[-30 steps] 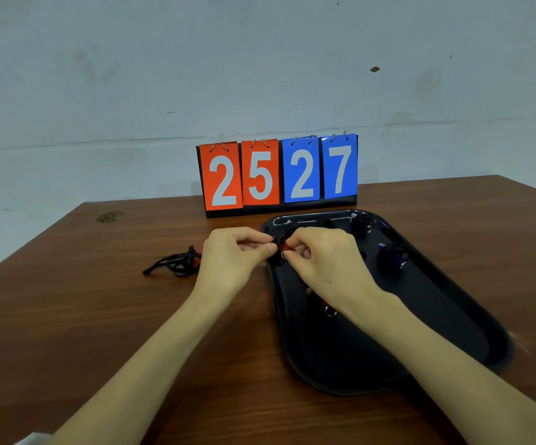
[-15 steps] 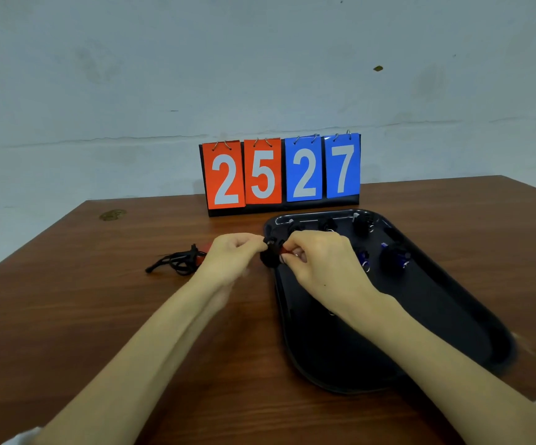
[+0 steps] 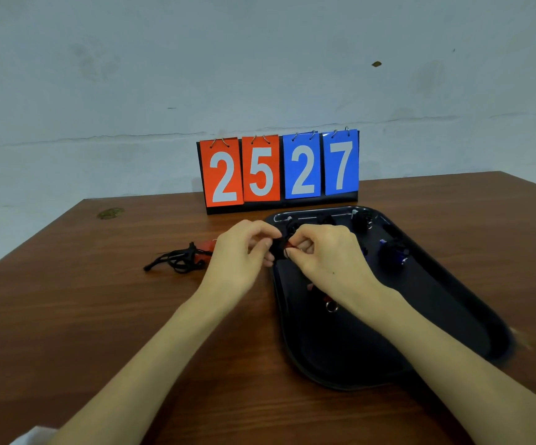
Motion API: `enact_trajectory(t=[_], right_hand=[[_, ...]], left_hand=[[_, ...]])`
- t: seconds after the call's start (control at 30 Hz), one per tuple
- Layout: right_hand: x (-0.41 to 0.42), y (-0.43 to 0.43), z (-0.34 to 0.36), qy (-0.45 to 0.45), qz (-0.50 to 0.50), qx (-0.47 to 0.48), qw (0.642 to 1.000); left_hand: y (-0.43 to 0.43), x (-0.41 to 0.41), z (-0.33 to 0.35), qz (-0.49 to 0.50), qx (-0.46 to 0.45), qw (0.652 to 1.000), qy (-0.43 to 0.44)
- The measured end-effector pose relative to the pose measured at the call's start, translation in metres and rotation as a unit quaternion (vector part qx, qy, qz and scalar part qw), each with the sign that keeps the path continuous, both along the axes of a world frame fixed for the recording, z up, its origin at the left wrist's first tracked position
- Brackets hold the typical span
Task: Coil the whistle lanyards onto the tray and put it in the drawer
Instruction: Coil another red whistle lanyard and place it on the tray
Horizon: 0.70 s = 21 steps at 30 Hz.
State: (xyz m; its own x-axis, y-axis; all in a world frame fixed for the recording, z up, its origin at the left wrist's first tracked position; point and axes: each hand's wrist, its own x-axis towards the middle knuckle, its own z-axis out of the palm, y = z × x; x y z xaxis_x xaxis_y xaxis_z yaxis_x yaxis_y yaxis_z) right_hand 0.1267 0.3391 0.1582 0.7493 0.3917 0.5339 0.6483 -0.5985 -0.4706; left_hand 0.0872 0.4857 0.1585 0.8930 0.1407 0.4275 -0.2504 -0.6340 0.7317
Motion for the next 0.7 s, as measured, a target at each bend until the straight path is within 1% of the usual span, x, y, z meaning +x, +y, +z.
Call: enact_trajectory(t=[0.07,0.13,0.27,0.4,0.53,0.6,0.67,0.7], right_hand=[[0.0,-0.002,0.001,0.003,0.001,-0.001,1.0],[-0.001,-0.001,0.001,-0.012,0.007,-0.007,1.0],[-0.001,-0.001,0.001,-0.061,0.041,-0.07,0.995],[-0.002,0.002,0.001,-0.133,0.065,-0.097,0.984],[-0.005,0.001,0.003,-0.155,0.098,-0.106,0.977],[-0.007,-0.001,0.006,-0.141,0.111,-0.094,0.979],[-0.01,-0.005,0.011,-0.097,0.097,-0.044,0.989],[-0.012,-0.009,0.013,-0.072,0.08,-0.017,0.994]], left_hand=[[0.0,-0.001,0.0,-0.002,0.022,1.0,-0.014],[0.001,-0.002,0.001,0.006,0.022,0.999,-0.033],[0.004,-0.002,0.005,0.031,0.026,0.998,-0.056],[0.005,-0.006,0.015,0.0,-0.049,0.997,-0.06],[0.004,-0.008,0.015,-0.034,-0.078,0.995,-0.052],[0.007,-0.006,0.014,-0.015,-0.131,0.99,-0.049],[0.01,-0.004,0.014,-0.003,-0.201,0.979,-0.034],[0.009,-0.005,0.016,-0.014,-0.232,0.972,-0.022]])
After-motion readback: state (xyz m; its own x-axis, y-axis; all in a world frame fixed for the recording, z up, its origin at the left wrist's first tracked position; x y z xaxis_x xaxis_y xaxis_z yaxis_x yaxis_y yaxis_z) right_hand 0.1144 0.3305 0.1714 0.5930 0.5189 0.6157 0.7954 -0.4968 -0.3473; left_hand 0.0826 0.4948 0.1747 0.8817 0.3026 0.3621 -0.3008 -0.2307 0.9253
